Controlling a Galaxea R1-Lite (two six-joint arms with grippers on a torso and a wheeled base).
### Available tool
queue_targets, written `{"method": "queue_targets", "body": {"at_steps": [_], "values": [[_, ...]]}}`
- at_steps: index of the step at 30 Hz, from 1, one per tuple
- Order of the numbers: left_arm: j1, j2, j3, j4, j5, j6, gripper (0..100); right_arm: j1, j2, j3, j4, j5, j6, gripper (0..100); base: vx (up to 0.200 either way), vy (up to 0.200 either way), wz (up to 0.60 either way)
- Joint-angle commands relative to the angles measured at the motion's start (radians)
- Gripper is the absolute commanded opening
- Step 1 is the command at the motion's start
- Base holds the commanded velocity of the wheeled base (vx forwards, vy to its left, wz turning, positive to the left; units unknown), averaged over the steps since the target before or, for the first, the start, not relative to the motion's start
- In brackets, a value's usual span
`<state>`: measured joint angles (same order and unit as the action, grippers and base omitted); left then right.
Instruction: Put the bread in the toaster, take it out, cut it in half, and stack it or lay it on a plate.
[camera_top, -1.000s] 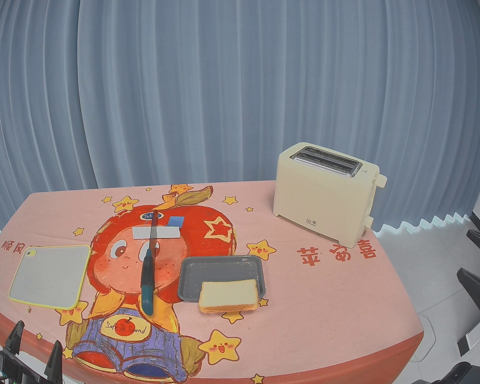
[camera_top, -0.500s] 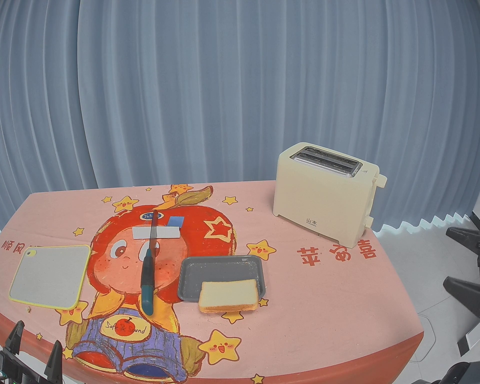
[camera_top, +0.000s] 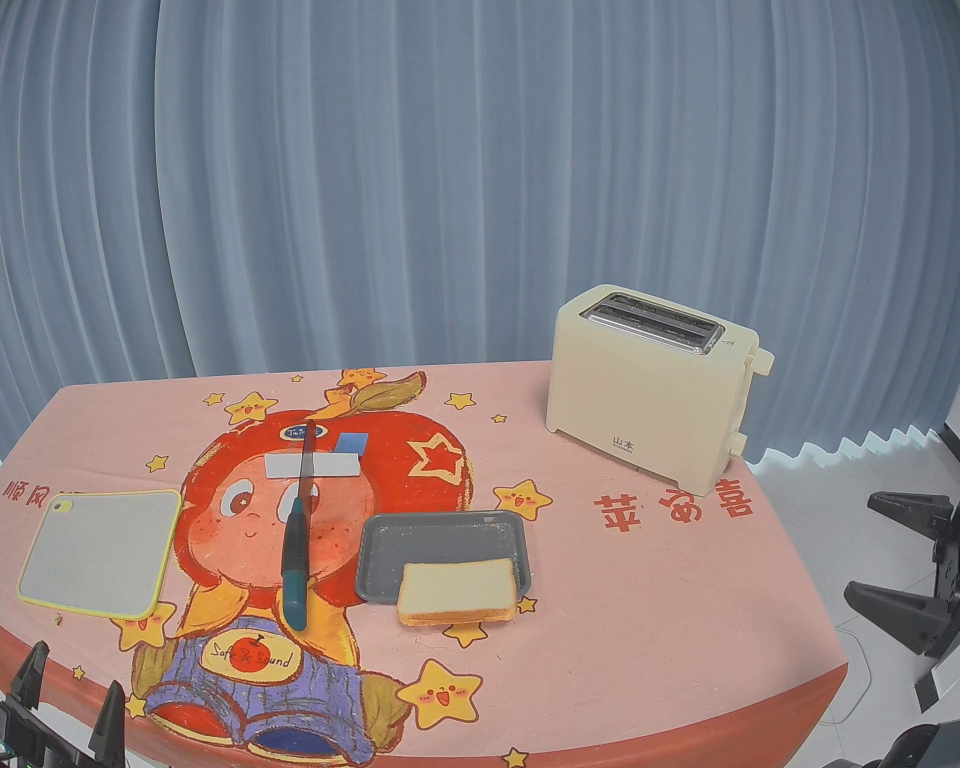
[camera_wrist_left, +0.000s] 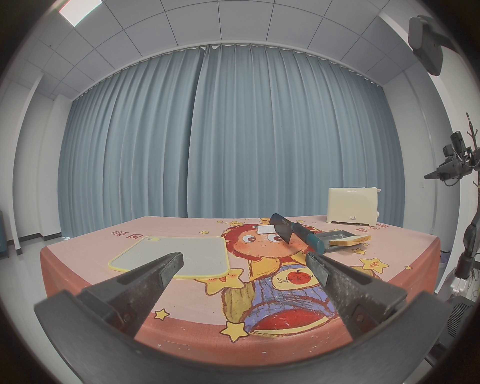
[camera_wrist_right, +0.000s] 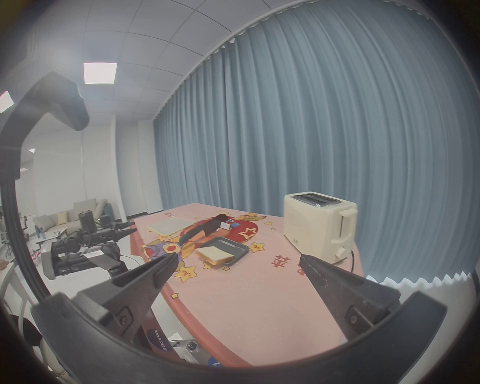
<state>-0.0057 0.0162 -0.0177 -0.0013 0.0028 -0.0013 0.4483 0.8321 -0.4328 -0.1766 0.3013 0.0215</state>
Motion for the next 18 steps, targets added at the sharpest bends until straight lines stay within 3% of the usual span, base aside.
{"method": "queue_targets", "body": {"at_steps": [1, 3, 8, 18], "values": [[0.001, -0.002, 0.018, 0.000, 0.000, 0.000, 100, 0.007, 0.001, 0.016, -0.001, -0.004, 0.005, 100, 0.000, 0.000, 0.00], [0.001, -0.002, 0.018, 0.000, 0.000, 0.000, 100, 0.009, 0.002, 0.017, -0.006, -0.001, 0.034, 100, 0.000, 0.000, 0.00], [0.000, -0.002, 0.018, 0.000, 0.000, 0.000, 100, 0.021, 0.007, 0.002, -0.017, -0.001, 0.163, 100, 0.000, 0.000, 0.00], [0.001, -0.002, 0.018, 0.000, 0.000, 0.000, 100, 0.099, 0.022, 0.002, -0.017, -0.007, 0.296, 100, 0.000, 0.000, 0.00]]}}
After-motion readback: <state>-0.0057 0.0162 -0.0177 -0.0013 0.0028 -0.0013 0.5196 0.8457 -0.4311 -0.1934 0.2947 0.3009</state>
